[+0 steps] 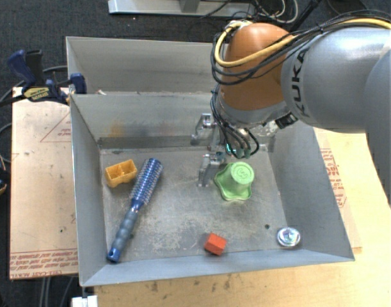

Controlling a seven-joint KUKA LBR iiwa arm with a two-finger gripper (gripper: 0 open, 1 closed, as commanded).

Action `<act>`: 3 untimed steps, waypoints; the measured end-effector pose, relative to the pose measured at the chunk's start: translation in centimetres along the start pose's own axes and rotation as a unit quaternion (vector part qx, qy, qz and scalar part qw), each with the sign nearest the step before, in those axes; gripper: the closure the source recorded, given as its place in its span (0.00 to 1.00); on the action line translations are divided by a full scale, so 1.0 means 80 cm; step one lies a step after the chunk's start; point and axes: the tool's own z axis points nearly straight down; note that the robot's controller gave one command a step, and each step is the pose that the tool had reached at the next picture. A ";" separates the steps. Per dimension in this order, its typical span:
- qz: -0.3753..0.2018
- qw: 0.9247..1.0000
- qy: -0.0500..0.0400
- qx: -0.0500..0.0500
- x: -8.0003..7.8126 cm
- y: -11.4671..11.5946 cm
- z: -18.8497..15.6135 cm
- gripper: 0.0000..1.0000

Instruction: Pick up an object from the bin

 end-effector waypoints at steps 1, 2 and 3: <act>0.115 0.993 -0.001 0.001 -0.019 -0.094 0.110 0.00; 0.122 0.993 -0.009 -0.002 -0.006 -0.198 0.137 0.00; 0.119 0.993 -0.011 -0.001 -0.008 -0.195 0.134 1.00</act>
Offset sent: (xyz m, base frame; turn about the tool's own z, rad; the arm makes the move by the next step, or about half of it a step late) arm 0.0158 -0.0729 -0.0846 0.2280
